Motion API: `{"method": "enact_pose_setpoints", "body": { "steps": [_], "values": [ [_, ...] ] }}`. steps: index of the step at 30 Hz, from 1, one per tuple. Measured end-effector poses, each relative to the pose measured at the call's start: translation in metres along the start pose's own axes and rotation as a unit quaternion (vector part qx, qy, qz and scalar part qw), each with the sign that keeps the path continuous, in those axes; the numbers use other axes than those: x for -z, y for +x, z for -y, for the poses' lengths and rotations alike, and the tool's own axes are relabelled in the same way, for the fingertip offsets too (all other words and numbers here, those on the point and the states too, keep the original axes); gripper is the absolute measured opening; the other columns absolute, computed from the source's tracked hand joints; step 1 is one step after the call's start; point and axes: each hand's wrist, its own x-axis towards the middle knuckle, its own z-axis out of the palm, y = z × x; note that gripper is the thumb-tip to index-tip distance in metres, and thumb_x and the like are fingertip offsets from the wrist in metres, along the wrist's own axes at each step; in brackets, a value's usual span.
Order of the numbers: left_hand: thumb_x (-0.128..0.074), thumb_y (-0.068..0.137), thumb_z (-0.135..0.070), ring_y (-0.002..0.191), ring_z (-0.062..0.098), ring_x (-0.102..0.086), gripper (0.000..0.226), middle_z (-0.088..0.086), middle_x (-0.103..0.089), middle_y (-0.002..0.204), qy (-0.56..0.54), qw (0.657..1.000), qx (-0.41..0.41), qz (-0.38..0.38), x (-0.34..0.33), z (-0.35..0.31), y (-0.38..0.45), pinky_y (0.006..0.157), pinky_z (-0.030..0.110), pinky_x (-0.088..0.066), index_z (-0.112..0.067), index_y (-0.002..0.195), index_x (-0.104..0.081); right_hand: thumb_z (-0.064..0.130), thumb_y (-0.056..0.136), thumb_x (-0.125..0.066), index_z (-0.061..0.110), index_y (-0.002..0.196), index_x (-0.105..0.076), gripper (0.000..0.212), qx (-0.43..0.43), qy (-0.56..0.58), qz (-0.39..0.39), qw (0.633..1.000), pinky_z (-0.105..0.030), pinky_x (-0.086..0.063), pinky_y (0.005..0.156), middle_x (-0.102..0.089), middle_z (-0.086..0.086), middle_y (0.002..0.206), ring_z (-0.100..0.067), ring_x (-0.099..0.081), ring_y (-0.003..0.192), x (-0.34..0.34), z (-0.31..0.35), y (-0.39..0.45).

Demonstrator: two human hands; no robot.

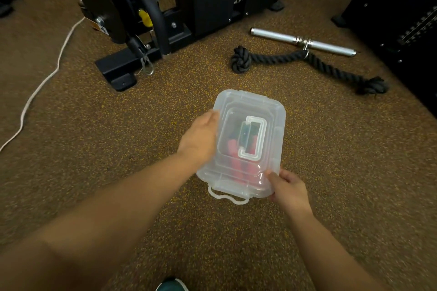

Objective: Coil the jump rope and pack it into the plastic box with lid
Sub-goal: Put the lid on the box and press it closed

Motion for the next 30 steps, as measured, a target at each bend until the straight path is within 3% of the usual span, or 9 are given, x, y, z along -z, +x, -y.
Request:
{"method": "enact_pose_setpoints", "body": {
  "steps": [2, 3, 4, 6, 9, 12, 15, 21, 30],
  "values": [
    [-0.036, 0.091, 0.0, 0.148, 0.016, -0.005, 0.07, -0.003, -0.008, 0.161, 0.073, 0.986, -0.147, 0.035, -0.005, 0.0, -0.015, 0.119, 0.031, -0.001, -0.023, 0.152, -0.01, 0.024, 0.087, -0.064, 0.013, 0.111, -0.058, 0.028, -0.04, 0.069, 0.002, 0.997, -0.043, -0.055, 0.084, -0.068, -0.007, 0.102, -0.025, -0.067, 0.094, -0.003, -0.003, -0.002],
    [-0.034, 0.097, -0.016, 0.148, 0.014, 0.003, 0.063, -0.002, -0.003, 0.162, 0.096, 0.974, -0.194, 0.069, -0.008, 0.002, -0.023, 0.12, 0.032, 0.003, -0.024, 0.152, -0.005, 0.03, 0.086, -0.064, 0.013, 0.112, -0.055, 0.032, -0.066, 0.092, 0.009, 0.994, -0.044, -0.054, 0.087, -0.067, -0.009, 0.105, -0.028, -0.066, 0.096, -0.005, -0.007, -0.003],
    [-0.028, 0.099, -0.036, 0.147, 0.013, 0.01, 0.061, -0.002, 0.003, 0.162, 0.112, 0.964, -0.218, 0.102, -0.011, 0.006, -0.029, 0.12, 0.034, 0.006, -0.024, 0.152, 0.001, 0.039, 0.086, -0.063, 0.014, 0.115, -0.054, 0.04, -0.095, 0.103, 0.022, 0.99, -0.046, -0.052, 0.09, -0.065, -0.01, 0.11, -0.031, -0.064, 0.099, -0.008, -0.011, -0.003],
    [-0.022, 0.088, -0.069, 0.144, 0.013, 0.024, 0.085, -0.001, 0.017, 0.16, 0.144, 0.951, -0.226, 0.156, -0.014, 0.015, -0.037, 0.119, 0.035, 0.012, -0.023, 0.15, 0.015, 0.057, 0.085, -0.052, 0.017, 0.124, -0.051, 0.055, -0.142, 0.116, 0.077, 0.98, -0.05, -0.044, 0.098, -0.062, -0.011, 0.118, -0.037, -0.06, 0.106, -0.015, -0.019, -0.006],
    [-0.043, 0.062, -0.087, 0.141, 0.017, 0.032, 0.125, -0.003, 0.031, 0.154, 0.198, 0.931, -0.244, 0.187, -0.012, 0.018, -0.039, 0.116, 0.038, 0.018, -0.025, 0.146, 0.025, 0.066, 0.086, -0.037, 0.025, 0.123, -0.055, 0.059, -0.142, 0.153, 0.125, 0.97, -0.052, -0.034, 0.106, -0.063, -0.011, 0.121, -0.034, -0.059, 0.108, -0.024, -0.024, -0.01],
    [-0.063, 0.051, -0.081, 0.139, 0.02, 0.036, 0.142, -0.002, 0.033, 0.153, 0.235, 0.921, -0.25, 0.182, -0.012, 0.015, -0.039, 0.114, 0.04, 0.021, -0.024, 0.146, 0.027, 0.065, 0.086, -0.038, 0.026, 0.112, -0.059, 0.052, -0.134, 0.159, 0.117, 0.971, -0.048, -0.043, 0.096, -0.066, -0.014, 0.115, -0.035, -0.062, 0.103, -0.023, -0.022, -0.012],
    [-0.071, 0.054, -0.071, 0.139, 0.021, 0.036, 0.141, 0.0, 0.032, 0.155, 0.242, 0.922, -0.248, 0.171, -0.013, 0.013, -0.039, 0.114, 0.041, 0.021, -0.025, 0.146, 0.027, 0.064, 0.086, -0.043, 0.024, 0.105, -0.06, 0.048, -0.151, 0.154, 0.117, 0.97, -0.051, -0.047, 0.095, -0.066, -0.019, 0.113, -0.039, -0.062, 0.1, -0.02, -0.019, -0.013],
    [-0.068, 0.068, -0.06, 0.14, 0.013, 0.033, 0.12, -0.006, 0.026, 0.157, 0.163, 0.941, -0.24, 0.175, -0.011, 0.015, -0.039, 0.116, 0.039, 0.02, -0.032, 0.148, 0.017, 0.061, 0.087, -0.044, 0.017, 0.106, -0.057, 0.05, -0.189, 0.157, 0.142, 0.959, -0.054, -0.047, 0.095, -0.064, -0.023, 0.107, -0.038, -0.063, 0.091, -0.013, -0.012, -0.011],
    [-0.067, 0.077, -0.049, 0.139, 0.009, 0.032, 0.103, -0.008, 0.018, 0.159, 0.095, 0.945, -0.211, 0.23, -0.004, 0.009, -0.037, 0.113, 0.04, 0.024, -0.039, 0.149, 0.007, 0.062, 0.089, -0.037, 0.014, 0.1, -0.059, 0.053, -0.16, 0.098, 0.129, 0.974, -0.05, -0.054, 0.083, -0.069, -0.022, 0.09, -0.033, -0.067, 0.073, -0.016, -0.01, -0.01]
  ]
}}
